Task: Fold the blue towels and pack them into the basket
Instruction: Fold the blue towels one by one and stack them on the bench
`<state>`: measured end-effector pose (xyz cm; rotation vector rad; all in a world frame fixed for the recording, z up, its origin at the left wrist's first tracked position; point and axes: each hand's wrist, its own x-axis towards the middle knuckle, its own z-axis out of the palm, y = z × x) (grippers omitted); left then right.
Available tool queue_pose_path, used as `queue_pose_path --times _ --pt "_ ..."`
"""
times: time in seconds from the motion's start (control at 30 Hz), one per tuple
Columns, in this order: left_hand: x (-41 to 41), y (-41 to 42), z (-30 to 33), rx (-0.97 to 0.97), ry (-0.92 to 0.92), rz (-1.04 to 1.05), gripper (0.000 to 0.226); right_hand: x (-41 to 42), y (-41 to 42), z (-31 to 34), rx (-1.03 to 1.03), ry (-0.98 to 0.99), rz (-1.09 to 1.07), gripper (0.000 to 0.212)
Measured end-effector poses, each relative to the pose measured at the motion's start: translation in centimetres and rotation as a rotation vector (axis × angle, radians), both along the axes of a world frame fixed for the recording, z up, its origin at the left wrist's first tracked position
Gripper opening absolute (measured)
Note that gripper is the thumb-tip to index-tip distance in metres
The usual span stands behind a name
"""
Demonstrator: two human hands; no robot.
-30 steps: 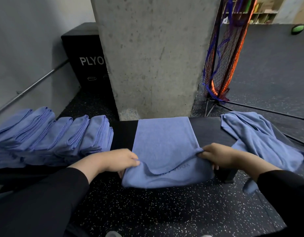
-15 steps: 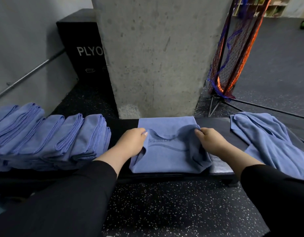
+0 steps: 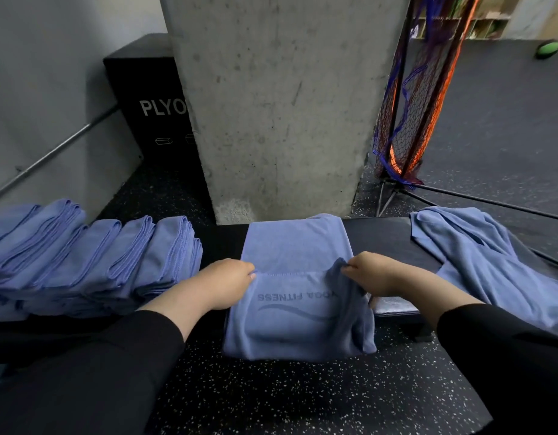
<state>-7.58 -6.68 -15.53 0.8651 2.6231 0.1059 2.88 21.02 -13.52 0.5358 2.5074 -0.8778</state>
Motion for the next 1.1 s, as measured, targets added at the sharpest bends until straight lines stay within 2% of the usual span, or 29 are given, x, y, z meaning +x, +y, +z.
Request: queue_pose_path --times 0.1,0.2,0.3,0.37,0.43,0.47,0.57,0.73,0.83,1.1 --pt "0.4 -0.5 0.2 0.001 -0.025 -0.021 0.037 1.0 0.3 -0.2 -0.096 -0.017 -0.008 0.028" --pt "0.4 -0.4 0.5 0.096 -0.084 0.011 0.038 1.3 1.1 -0.8 -0.211 0.106 -0.088 0.028" --pt "-0.2 0.0 1.1 0.484 -0.297 0.182 0.037 0.9 2.1 -1.5 -0.546 0.211 -0.252 0.026" --pt "-0.8 0.4 1.7 0.75 -0.302 0.3 0.024 0.2 2.2 -1.6 -0.726 0.272 -0.353 0.028" --pt "-1.7 1.1 1.7 0.897 -0.207 0.415 0.028 -0.7 1.9 -1.3 -0.743 0.372 -0.433 0.027" --pt "-2.2 1.6 1.5 0.9 -0.135 0.455 0.033 -1.4 1.7 -1.1 -0.663 0.432 -0.455 0.027" --pt "-3.5 2.9 0.1 0.723 0.077 0.465 0.032 -3.3 2.1 -2.0 -0.233 0.521 -0.399 0.033" --pt "-4.8 3.5 -3.2 0.394 0.113 0.274 0.035 -4.8 1.2 -3.3 0.124 0.41 -0.131 0.04" --pt "-5.1 3.4 -3.1 0.305 0.134 0.21 0.032 -5.3 0.7 -3.1 0.217 0.368 -0.078 0.044" --pt "-2.9 1.8 -1.3 0.122 0.086 0.102 0.038 -3.6 -0.3 -1.4 0.356 0.147 0.128 0.035"
